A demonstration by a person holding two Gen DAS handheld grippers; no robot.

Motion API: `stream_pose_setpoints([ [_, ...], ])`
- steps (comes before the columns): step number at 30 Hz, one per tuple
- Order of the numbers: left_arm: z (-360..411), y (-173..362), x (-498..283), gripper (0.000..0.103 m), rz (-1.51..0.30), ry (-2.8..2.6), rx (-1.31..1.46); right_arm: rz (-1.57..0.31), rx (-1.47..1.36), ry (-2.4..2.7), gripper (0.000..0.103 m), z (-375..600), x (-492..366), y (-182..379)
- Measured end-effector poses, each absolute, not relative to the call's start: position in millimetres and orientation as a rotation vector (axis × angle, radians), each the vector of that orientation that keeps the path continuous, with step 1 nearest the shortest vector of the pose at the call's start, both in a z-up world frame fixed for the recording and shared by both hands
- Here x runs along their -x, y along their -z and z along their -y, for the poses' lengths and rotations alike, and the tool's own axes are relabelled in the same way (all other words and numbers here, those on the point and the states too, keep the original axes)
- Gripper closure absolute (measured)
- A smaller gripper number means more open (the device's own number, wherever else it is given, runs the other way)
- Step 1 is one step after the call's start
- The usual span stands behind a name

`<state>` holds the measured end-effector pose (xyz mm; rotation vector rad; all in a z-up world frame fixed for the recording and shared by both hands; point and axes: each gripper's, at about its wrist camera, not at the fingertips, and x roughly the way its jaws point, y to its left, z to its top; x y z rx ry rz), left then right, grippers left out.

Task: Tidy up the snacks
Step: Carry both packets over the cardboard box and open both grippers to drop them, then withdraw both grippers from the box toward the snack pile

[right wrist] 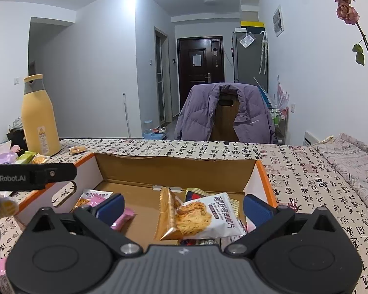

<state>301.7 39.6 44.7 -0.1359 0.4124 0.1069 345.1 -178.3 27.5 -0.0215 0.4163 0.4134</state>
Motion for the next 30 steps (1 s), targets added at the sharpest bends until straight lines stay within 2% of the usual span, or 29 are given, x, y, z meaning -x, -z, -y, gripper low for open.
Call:
stream_pose_setpoints([
  [17, -36.4, -82.1, -257.2, 0.0, -0.371, -0.102, 0.142, -0.376, 0.038, -0.399, 0.0, 180.7, -305.1, -65.1],
  [30, -43.0, -66.0, -198.5, 0.0, -0.381, -0.1, 0.145, -0.389, 0.029, -0.39, 0.0, 197.6, -245.1, -59.3],
])
